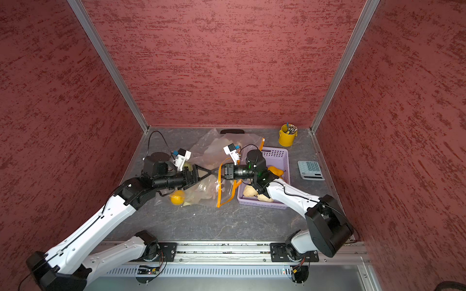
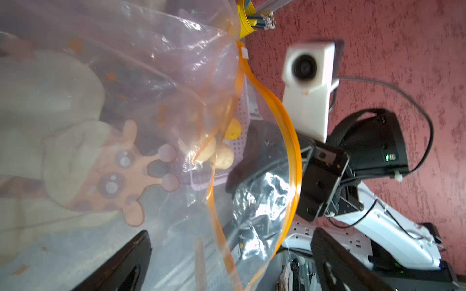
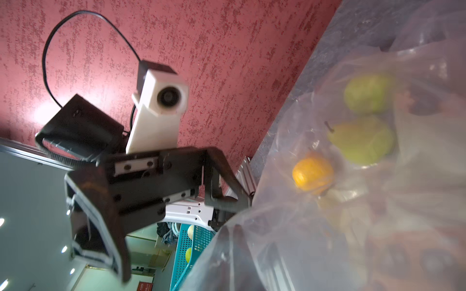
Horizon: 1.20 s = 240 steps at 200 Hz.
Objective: Open the zip-top bag and take out the pear
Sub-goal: Pick up the pear from the zipper food storage bag.
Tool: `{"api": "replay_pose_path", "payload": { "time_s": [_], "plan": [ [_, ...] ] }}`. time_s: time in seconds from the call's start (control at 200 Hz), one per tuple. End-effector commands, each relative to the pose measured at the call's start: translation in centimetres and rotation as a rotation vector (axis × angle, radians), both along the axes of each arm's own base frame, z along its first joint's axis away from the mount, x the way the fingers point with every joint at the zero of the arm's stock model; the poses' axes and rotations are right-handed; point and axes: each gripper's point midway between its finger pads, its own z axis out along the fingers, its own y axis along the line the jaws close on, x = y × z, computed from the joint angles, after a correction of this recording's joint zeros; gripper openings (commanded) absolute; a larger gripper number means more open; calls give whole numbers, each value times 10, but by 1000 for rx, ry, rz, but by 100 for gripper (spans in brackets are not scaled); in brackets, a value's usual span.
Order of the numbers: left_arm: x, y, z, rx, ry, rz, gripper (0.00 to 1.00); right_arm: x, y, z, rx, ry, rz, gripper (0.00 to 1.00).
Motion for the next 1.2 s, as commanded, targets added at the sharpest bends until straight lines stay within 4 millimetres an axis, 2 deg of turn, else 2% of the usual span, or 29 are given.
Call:
{"api": "replay_pose_path", "payload": {
  "time_s": [0.0,0.135,0.245,0.351,0.496,0.606,0.646,0.706,0.726,0.791,0.867,0.882,0.932,1.022,1.197],
  "plan": [
    [-14,6,11,152,-170,-38,100,1,11,29,50,-59,28,7],
    [-30,13,0,308,-247,-52,100,9,16,23,20,-39,20,7],
    [-31,12,-7,429,-281,-37,100,9,17,23,20,-37,27,7],
    [-14,16,-17,617,-304,29,100,6,19,22,22,-38,35,7],
    [-5,-5,-6,598,-366,5,100,7,20,17,11,-24,33,8],
    [1,-13,-17,651,-346,-23,99,6,19,18,17,-24,32,8],
    [4,-14,-22,661,-333,-26,91,6,18,19,17,-26,31,8],
    [11,-5,-25,701,-318,13,71,5,17,20,13,-29,27,9],
    [12,-2,-24,708,-317,25,68,5,16,19,7,-26,22,9],
    [15,4,-15,691,-332,56,54,4,13,16,-15,-12,6,10],
    [15,6,-3,650,-353,79,26,7,9,-2,-71,45,-31,13],
    [15,6,-2,645,-355,82,21,4,6,3,-70,40,-40,13],
    [15,8,1,634,-361,100,10,4,2,-5,-89,63,-71,13],
    [16,7,1,625,-357,111,0,0,0,-15,-83,108,-75,13],
    [20,8,3,617,-364,136,0,-21,14,-22,-137,98,-51,13]
  ]
}}
